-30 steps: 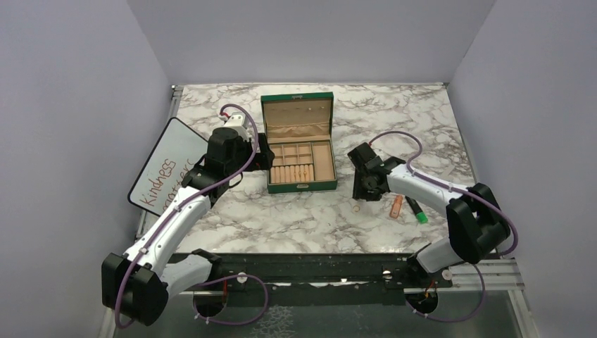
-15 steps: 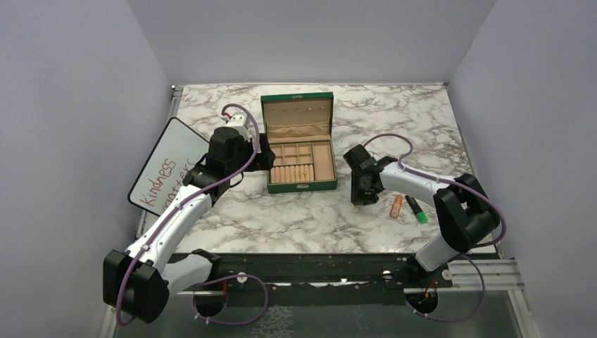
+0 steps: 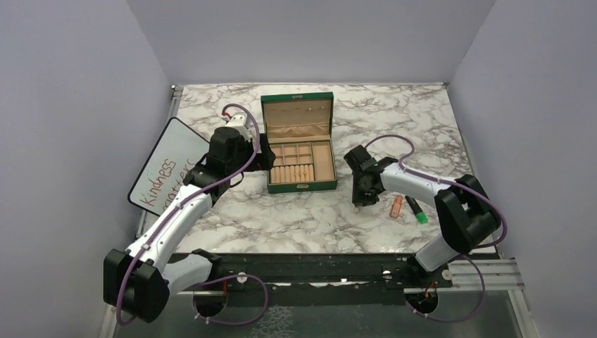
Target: Organize the mixed jewelry
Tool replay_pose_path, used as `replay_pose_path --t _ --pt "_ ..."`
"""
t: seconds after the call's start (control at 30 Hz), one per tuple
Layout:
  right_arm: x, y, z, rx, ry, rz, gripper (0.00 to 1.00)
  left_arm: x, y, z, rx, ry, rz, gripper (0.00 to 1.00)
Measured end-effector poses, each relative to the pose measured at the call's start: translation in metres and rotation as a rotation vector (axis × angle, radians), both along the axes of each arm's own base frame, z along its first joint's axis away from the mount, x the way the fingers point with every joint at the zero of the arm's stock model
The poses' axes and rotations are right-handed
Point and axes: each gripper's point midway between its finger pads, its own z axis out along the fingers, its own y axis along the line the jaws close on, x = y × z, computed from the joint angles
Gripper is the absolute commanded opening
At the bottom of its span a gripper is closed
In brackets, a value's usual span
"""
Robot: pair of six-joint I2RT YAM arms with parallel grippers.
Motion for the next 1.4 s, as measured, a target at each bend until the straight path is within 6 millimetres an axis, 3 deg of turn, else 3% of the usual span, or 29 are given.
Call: replay_pose_path --t 0.5,0.87,1.4 --pt "-0.016 -0.008 0.001 0.006 0.013 -0.04 0.27 0.0 0.0 -0.001 -0.002 0.005 0.002 0.99" --pt "-0.015 -0.005 0.018 0.053 -0.033 -0.045 0.29 0.001 0.0 -0.003 -0.003 0.011 0.004 0.99" --pt "-0.033 -0.006 -0.002 0.054 0.05 -0.031 0.21 0.001 -0.002 -0.006 -0.001 0.022 -0.001 0.99"
